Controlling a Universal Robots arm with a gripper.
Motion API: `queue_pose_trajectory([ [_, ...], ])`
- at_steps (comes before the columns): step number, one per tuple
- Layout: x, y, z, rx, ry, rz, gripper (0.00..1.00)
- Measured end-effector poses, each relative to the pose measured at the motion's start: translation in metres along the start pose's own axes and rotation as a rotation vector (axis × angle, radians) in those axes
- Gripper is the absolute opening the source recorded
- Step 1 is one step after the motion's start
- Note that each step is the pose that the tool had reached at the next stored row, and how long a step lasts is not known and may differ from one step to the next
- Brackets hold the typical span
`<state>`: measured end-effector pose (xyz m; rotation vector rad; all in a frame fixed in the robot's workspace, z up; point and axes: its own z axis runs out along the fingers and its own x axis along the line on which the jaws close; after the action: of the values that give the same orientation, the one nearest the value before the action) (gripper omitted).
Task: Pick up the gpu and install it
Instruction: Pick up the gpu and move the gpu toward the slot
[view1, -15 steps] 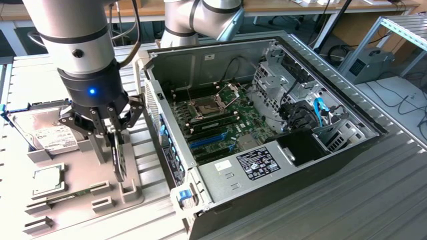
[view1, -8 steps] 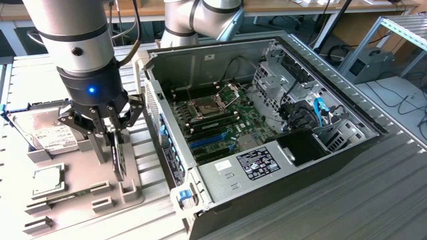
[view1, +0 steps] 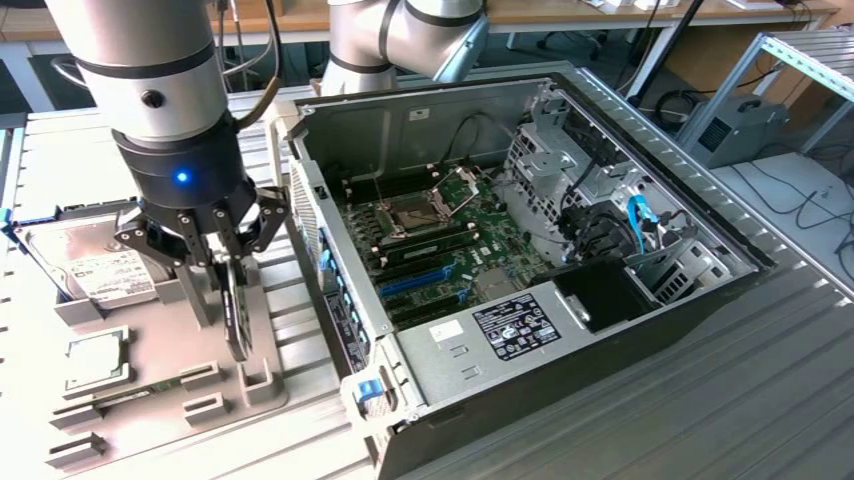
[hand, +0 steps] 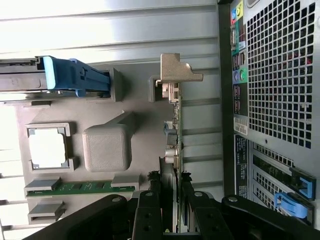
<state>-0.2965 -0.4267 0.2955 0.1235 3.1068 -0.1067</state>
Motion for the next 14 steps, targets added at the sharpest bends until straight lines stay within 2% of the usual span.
queue_pose_trajectory([
  [14, -0.0002, -0.0004, -0.0056, 0.0001, 0.0001, 0.0, 0.26],
])
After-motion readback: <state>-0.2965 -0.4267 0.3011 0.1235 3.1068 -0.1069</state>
